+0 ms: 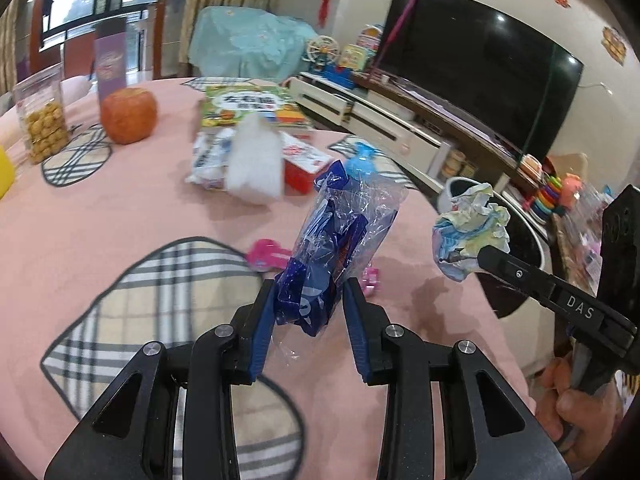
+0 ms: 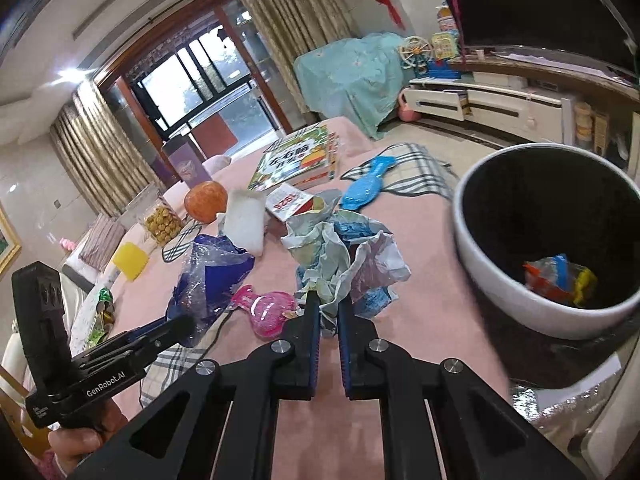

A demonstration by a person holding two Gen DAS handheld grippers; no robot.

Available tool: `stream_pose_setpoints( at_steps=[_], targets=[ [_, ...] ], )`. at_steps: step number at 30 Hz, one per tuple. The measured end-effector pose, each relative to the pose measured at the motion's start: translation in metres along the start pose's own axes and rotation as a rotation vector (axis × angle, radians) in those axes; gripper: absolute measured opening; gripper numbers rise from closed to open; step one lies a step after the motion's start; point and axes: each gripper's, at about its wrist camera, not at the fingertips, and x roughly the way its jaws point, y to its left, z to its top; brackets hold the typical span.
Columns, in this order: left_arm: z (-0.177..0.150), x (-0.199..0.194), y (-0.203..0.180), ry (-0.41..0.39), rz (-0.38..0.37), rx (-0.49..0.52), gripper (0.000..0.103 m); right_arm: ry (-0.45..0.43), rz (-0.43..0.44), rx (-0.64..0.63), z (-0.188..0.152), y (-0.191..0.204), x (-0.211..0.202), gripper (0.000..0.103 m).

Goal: Collect trash
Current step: 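Carry the blue bag and crumpled paper over the bin with both tools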

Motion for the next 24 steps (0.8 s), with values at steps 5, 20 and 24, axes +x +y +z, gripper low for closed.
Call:
stream_pose_setpoints(
  at_steps=[5, 20, 24],
  targets=[
    [0.001, 0.002, -0.024, 0.005, -0.025, 0.039, 0.032, -0.022, -0.018, 0.007, 0.000, -0.009, -0.017, 0.008],
    [0.015, 0.017, -0.081, 0.019, -0.078, 0.125, 0.032, -0.090, -0.083, 0.073, 0.009, -0.053, -0.055, 0.008],
    [0.020, 0.024, -0.097, 0.026, -0.089, 0.154, 0.032, -0.102, -0.105, 0.086, 0.013, -0.065, -0.061, 0.008]
  ],
)
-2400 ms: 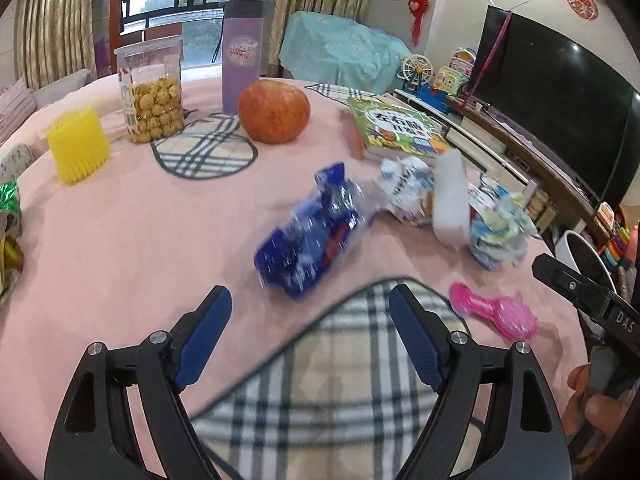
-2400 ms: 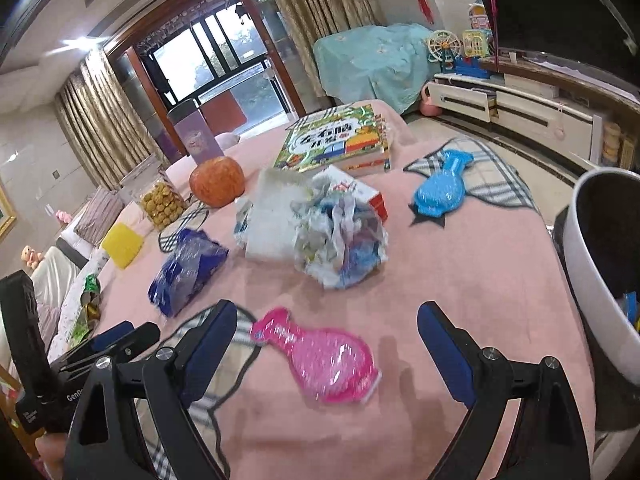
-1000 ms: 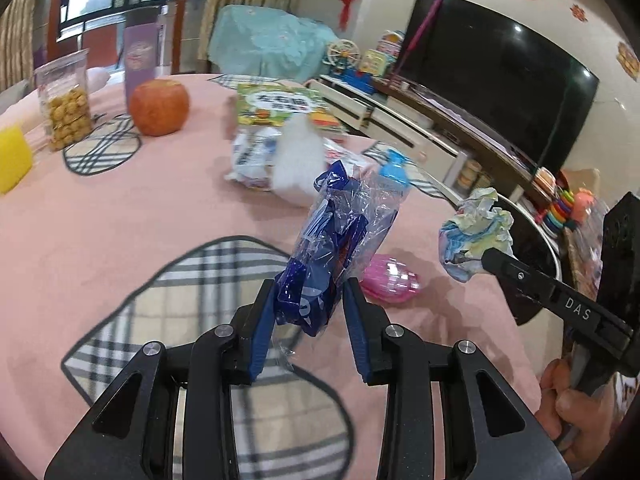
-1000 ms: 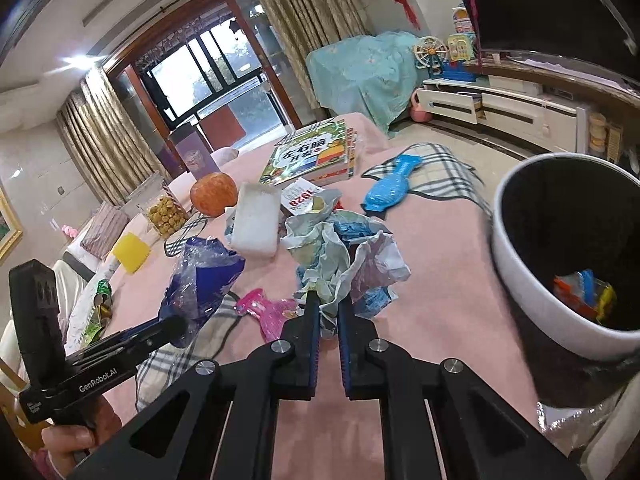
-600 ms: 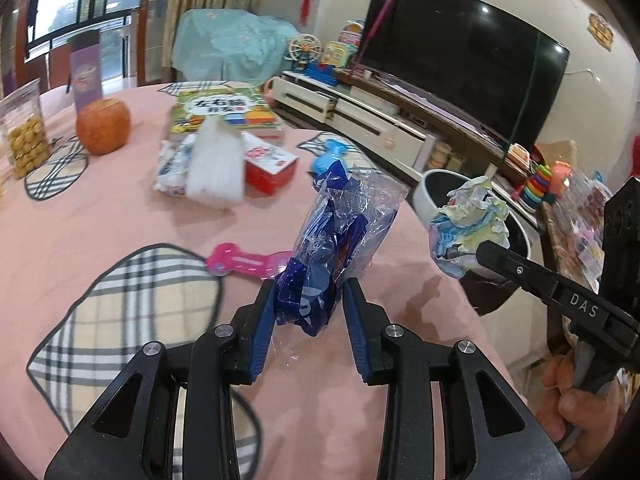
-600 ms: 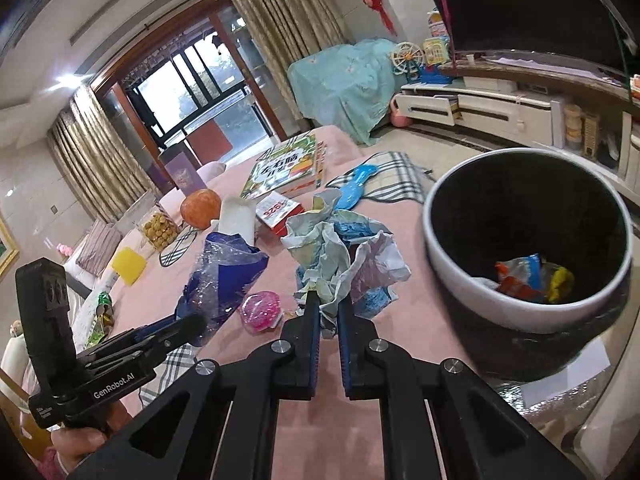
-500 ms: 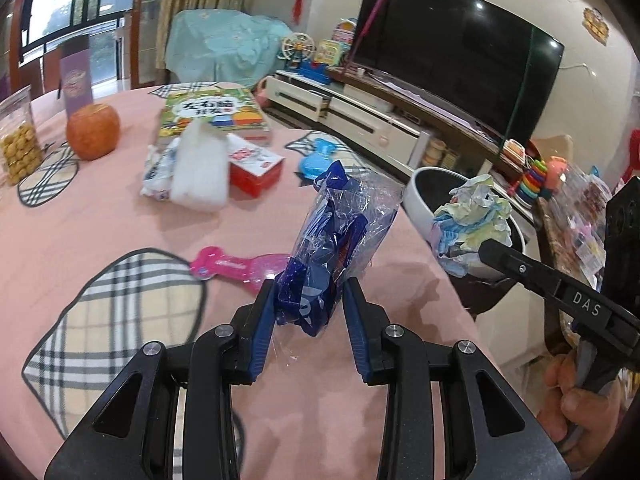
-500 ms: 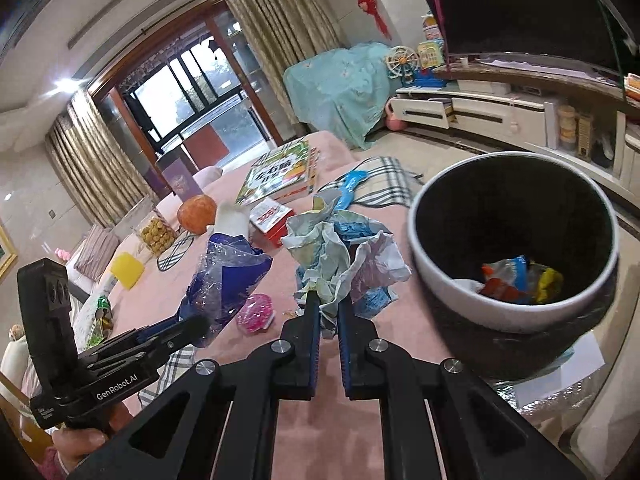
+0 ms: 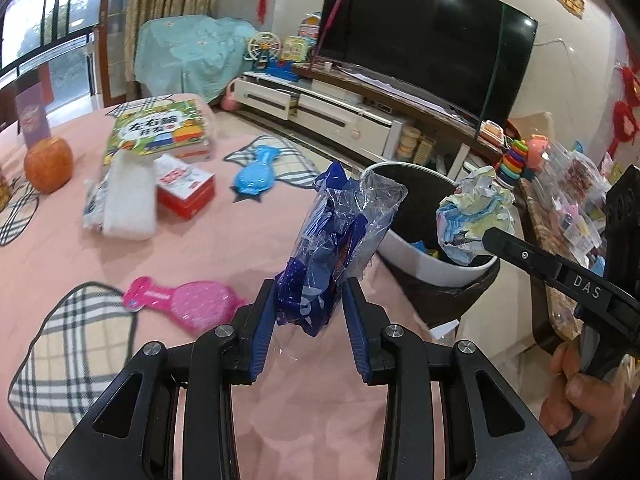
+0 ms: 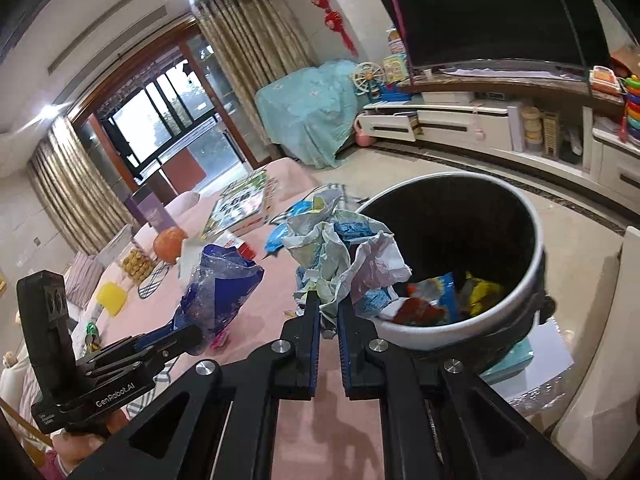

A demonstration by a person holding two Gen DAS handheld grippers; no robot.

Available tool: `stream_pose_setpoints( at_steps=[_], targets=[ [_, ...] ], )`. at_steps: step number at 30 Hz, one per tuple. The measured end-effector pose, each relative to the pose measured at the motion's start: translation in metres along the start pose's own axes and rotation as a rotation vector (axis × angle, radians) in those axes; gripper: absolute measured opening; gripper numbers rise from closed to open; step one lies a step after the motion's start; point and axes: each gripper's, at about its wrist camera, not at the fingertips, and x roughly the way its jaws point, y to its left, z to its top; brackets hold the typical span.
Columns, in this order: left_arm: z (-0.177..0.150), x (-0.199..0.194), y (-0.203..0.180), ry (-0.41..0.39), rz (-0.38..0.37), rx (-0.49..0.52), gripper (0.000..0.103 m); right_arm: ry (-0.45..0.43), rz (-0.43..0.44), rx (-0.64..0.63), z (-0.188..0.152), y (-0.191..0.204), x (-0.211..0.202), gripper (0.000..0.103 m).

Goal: Collect trash
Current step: 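Carry the blue bag and crumpled paper over the bin with both tools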

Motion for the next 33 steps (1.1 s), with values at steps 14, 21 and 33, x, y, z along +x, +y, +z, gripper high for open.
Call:
stream_pose_setpoints(
  at_steps=[14, 21, 33],
  targets=[
    [0.027, 0.022, -0.043, 0.003, -0.035, 0.077, 0.032, -0.007, -0.065, 0.007, 0.016, -0.034, -0.002, 0.008],
    [0.040, 0.036, -0.062, 0.012, -0.033, 0.118, 0.032, -0.015, -0.079, 0.014, 0.023, -0.045, -0.005, 0.008],
    [0.050, 0.062, -0.081, 0.050, -0.036, 0.156, 0.032, 0.011, -0.097, 0.016, 0.034, -0.058, 0.004, 0.008]
  ],
)
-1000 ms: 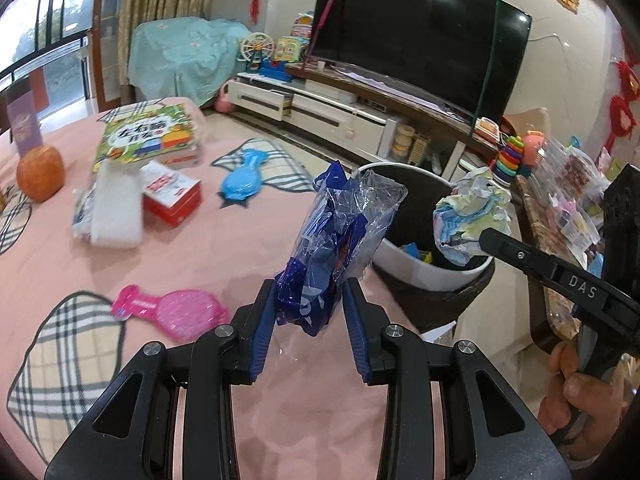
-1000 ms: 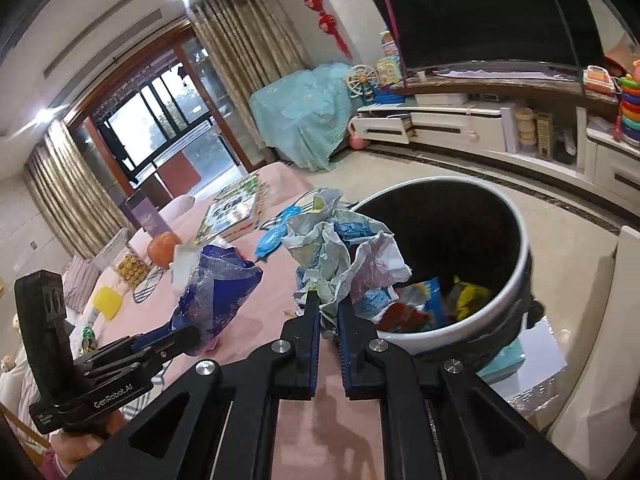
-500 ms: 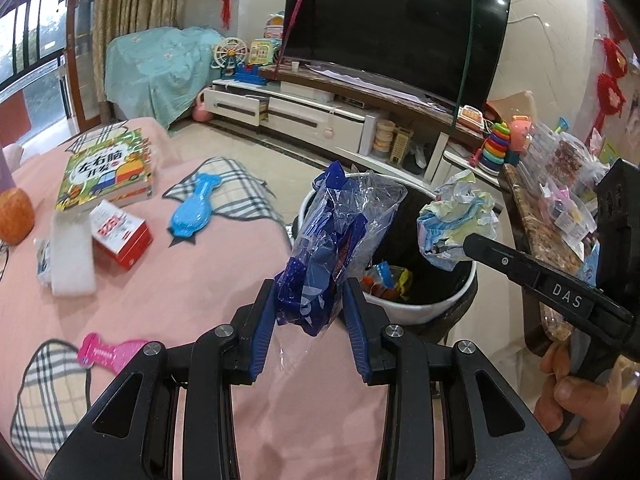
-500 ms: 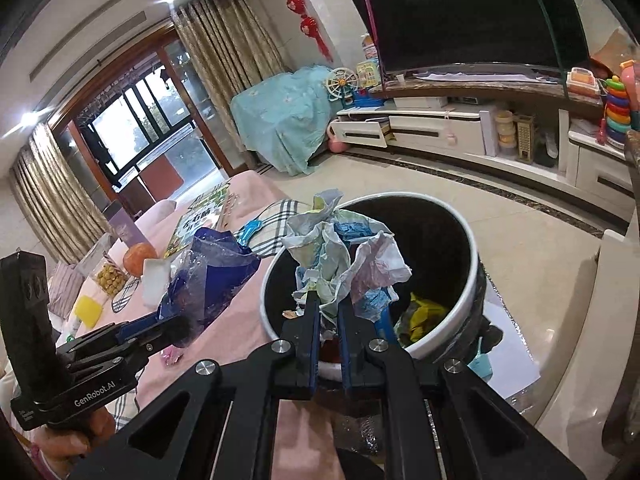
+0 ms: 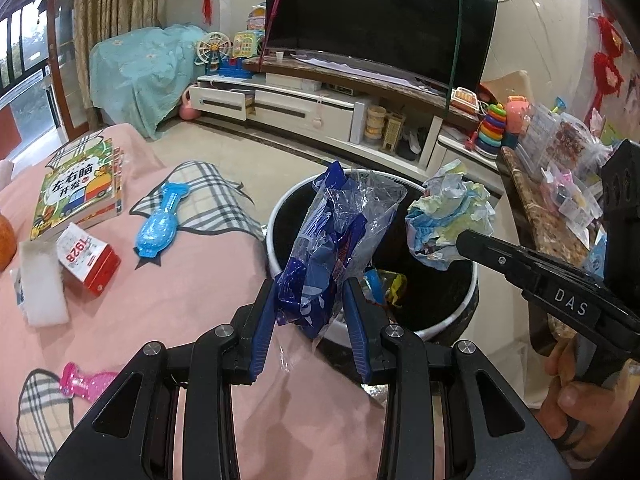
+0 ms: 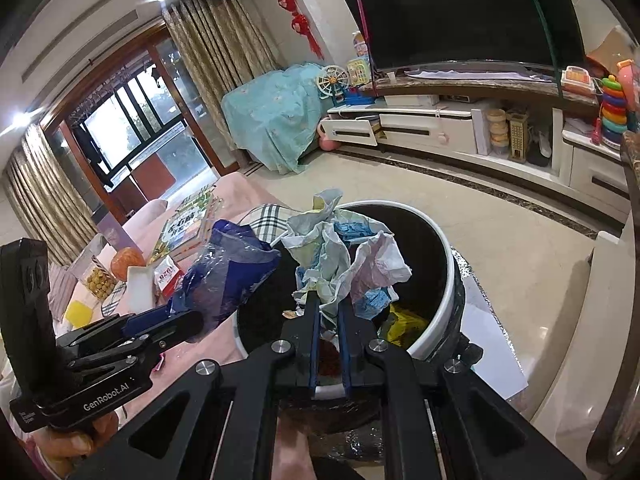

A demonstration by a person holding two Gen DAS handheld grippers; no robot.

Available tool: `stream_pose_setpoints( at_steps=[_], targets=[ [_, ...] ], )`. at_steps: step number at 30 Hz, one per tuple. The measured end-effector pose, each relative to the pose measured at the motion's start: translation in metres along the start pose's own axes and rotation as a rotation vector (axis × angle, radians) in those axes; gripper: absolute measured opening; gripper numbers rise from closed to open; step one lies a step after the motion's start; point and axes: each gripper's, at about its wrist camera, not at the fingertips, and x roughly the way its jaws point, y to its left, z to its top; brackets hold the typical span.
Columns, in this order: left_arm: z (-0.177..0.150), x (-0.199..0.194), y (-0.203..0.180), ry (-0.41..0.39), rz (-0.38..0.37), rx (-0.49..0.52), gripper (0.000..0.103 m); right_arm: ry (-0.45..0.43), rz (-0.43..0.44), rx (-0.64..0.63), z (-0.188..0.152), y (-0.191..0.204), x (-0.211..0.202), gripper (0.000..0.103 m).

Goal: Collect trash
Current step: 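Carry the blue bag and crumpled paper over the bin with both tools, then open both grippers to drop the bag and paper into the bin, then move both open tools back over the table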

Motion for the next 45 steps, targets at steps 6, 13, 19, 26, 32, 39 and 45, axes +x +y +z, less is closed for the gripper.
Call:
stream_pose_setpoints(
  at_steps=[6, 13, 19, 26, 32, 39, 45],
  targets=[
    [0.004, 0.011, 0.000, 0.012, 0.005, 0.001, 0.032, 0.018, -0.009, 0.000, 0.006, -0.006, 0.007, 0.008],
    [0.008, 0.017, 0.000, 0.022, 0.001, -0.006, 0.032, 0.035, -0.013, -0.013, 0.007, -0.005, 0.012, 0.008],
    [0.010, 0.020, -0.003, 0.027, 0.000, 0.000, 0.032, 0.040, -0.019, -0.017, 0.009, -0.005, 0.014, 0.008],
    [0.011, 0.023, -0.004, 0.034, -0.002, -0.001, 0.033, 0.050, -0.026, -0.020, 0.011, -0.007, 0.017, 0.008],
    [0.014, 0.025, -0.005, 0.039, -0.008, -0.009, 0.036, 0.056, -0.030, -0.002, 0.013, -0.012, 0.019, 0.008],
    [0.010, 0.014, -0.001, 0.001, -0.001, -0.046, 0.067, 0.050, -0.039, 0.037, 0.017, -0.020, 0.019, 0.035],
    [-0.008, -0.002, 0.014, -0.024, 0.038, -0.081, 0.075, 0.016, -0.025, 0.079, 0.016, -0.019, 0.010, 0.066]
  ],
)
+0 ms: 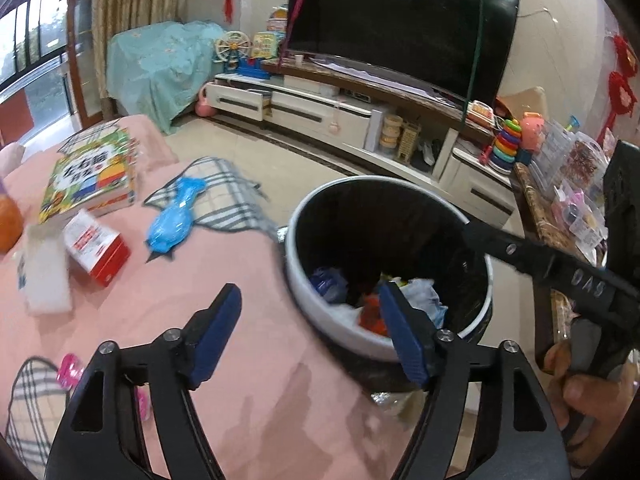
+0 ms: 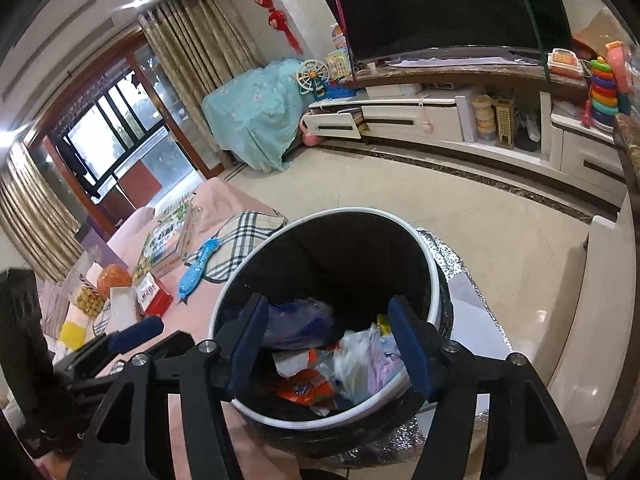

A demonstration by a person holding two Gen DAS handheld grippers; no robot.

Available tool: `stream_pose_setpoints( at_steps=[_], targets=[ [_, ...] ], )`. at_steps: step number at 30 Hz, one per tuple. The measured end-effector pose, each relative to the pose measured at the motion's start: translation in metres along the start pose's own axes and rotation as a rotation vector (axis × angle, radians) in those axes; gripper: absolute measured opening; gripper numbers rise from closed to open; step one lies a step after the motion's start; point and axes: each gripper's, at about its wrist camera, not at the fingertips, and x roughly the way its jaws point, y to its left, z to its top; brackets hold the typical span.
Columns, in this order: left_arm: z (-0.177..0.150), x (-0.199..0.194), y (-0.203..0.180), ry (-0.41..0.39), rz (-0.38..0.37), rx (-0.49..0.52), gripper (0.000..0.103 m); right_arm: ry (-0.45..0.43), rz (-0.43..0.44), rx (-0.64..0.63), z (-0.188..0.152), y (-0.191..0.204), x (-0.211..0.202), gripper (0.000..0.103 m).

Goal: Collect trash
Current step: 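Move both open tools back over the table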

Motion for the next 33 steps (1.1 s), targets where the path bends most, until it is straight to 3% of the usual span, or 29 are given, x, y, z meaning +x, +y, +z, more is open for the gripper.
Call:
stream_pose_setpoints(
  at_steps=[6, 10, 23, 33],
  targets=[
    [-0.028, -0.017, 0.035, 0.006, 0.026, -0.085, 0.075, -0.009, 0.022, -0.009, -0.011, 0.018, -0.004, 0.081],
    [-0.049, -0.032, 0.064, 0.011, 0.045, -0.155, 0.076, 0.016, 0.058, -0.019, -0.021, 0.036, -0.002, 0.082],
    [-0.098, -0.082, 0.140, -0.020, 0.191, -0.240, 0.076, 0.058, 0.146, -0.123, -0.052, 0.106, 0.005, 0.087],
    [-0.118, -0.100, 0.184, -0.024, 0.227, -0.308, 0.076, 0.128, 0.200, -0.177, -0.082, 0.150, 0.025, 0.087]
  ],
)
